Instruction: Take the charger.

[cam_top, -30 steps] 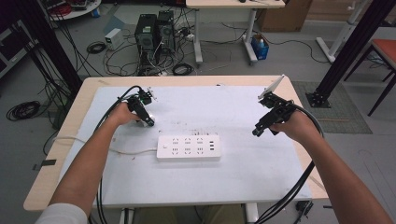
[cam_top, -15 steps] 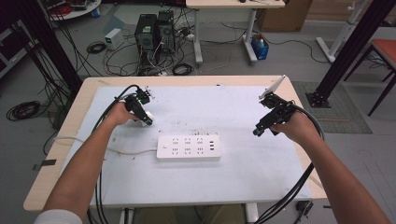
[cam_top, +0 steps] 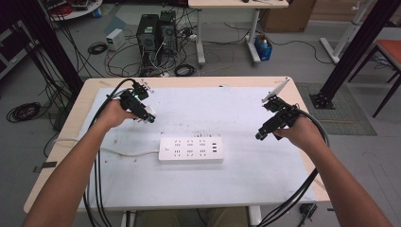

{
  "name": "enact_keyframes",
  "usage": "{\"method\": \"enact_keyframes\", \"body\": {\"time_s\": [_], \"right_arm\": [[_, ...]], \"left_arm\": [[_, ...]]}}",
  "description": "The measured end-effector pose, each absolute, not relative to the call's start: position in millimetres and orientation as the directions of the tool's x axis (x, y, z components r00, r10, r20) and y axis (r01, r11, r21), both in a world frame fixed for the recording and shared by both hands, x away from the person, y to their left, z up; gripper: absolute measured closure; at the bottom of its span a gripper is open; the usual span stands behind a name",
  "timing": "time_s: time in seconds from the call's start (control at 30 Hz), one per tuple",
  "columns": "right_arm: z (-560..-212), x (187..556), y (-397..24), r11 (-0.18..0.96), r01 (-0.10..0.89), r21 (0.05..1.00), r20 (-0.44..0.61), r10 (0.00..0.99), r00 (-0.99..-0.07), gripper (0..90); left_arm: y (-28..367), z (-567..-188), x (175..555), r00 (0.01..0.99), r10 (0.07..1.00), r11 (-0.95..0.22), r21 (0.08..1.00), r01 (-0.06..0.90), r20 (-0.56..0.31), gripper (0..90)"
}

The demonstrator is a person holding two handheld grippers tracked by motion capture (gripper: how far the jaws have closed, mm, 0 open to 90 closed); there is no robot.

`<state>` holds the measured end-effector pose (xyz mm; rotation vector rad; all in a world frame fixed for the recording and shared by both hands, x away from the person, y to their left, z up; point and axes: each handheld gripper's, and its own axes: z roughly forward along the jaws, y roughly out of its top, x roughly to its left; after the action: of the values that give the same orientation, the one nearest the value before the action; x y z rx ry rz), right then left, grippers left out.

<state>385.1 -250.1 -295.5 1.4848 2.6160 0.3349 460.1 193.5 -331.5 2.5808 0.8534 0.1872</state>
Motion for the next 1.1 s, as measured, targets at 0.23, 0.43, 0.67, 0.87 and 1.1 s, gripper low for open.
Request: {"method": "enact_keyframes", "body": {"time_s": [0.23,0.43,0.67,0.87,1.1], "right_arm": [[-295.7,375.4,-245.9,0.528,0.813,0.244,-0.004,0.839,-0.544,10.6],[-293.3,367.5,-240.0,0.543,0.802,0.251,-0.009,0.829,-0.559,10.5],[-288.5,353.2,-233.4,0.567,0.779,0.266,-0.003,0.809,-0.588,10.6],[-285.5,346.5,-231.9,0.573,0.769,0.283,-0.005,0.803,-0.596,10.6],[-283.2,339.7,-233.4,0.572,0.769,0.286,-0.003,0.803,-0.596,10.6]], "left_arm": [[183.3,-304.7,424.6,0.822,0.569,-0.731,0.448,0.515,-0.016,42.5],[176.6,-292.2,400.5,0.838,0.546,-0.746,0.451,0.491,-0.008,42.5],[170.4,-273.9,368.0,0.846,0.533,-0.753,0.459,0.472,0.005,42.6],[165.8,-263.2,352.3,0.855,0.518,-0.760,0.471,0.447,0.024,42.5],[160.6,-258.1,342.2,0.856,0.516,-0.761,0.474,0.443,0.030,42.5]]}}
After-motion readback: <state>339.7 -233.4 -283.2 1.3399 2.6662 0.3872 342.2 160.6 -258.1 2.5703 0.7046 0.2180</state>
